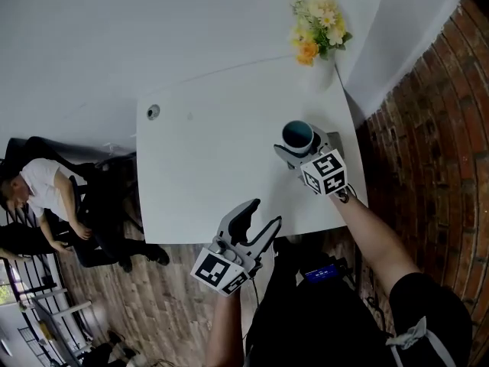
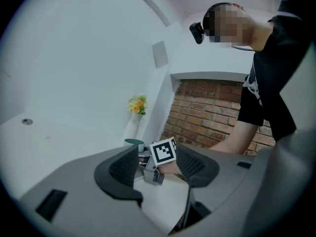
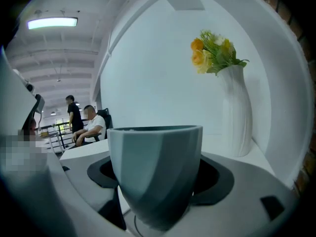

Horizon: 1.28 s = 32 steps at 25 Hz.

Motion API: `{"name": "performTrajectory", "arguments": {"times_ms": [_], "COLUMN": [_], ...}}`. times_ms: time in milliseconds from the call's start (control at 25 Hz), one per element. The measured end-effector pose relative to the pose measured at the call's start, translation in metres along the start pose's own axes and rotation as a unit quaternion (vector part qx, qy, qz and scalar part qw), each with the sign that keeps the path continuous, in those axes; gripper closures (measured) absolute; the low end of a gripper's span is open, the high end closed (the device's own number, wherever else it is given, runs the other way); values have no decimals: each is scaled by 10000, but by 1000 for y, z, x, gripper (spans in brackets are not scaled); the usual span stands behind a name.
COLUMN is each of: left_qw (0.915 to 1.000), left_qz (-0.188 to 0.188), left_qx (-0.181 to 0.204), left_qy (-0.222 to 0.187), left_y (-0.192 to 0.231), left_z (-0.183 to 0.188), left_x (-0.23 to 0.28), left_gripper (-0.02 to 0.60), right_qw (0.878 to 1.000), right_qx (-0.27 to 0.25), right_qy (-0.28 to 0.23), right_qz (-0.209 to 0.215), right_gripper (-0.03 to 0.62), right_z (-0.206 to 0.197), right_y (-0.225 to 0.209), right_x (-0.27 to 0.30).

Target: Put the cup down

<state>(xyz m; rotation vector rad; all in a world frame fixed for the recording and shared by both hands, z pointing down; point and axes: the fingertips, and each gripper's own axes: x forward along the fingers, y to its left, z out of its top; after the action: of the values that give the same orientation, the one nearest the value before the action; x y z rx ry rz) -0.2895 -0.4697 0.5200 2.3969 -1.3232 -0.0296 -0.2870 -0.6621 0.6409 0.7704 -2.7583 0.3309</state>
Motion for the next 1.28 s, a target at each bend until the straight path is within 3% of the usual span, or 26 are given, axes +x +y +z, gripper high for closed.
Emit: {"name": "performTrajectory", "arguments": {"times_ms": [440, 1040, 1280], "left_qw": [9999, 9995, 9991], "left_qz": [-103, -157, -257], "left_qx": [-5, -91, -79], "left_qy": [-3, -266, -332], "left_y": [-10, -27, -41], "left_z": [-2, -5, -4], "left_x": [-4, -22, -22], "left_gripper": [342, 342, 342], "right_qw": [9953, 9960, 9987], "right_qx": [-879, -471, -88], "right_qy": [353, 676, 456], "right_qz": [-203, -337, -186], "right_gripper": [192, 192, 192], "right_z": [-20, -53, -40], "right_y": [8, 14, 37], "right_x": [-13, -78, -122]}}
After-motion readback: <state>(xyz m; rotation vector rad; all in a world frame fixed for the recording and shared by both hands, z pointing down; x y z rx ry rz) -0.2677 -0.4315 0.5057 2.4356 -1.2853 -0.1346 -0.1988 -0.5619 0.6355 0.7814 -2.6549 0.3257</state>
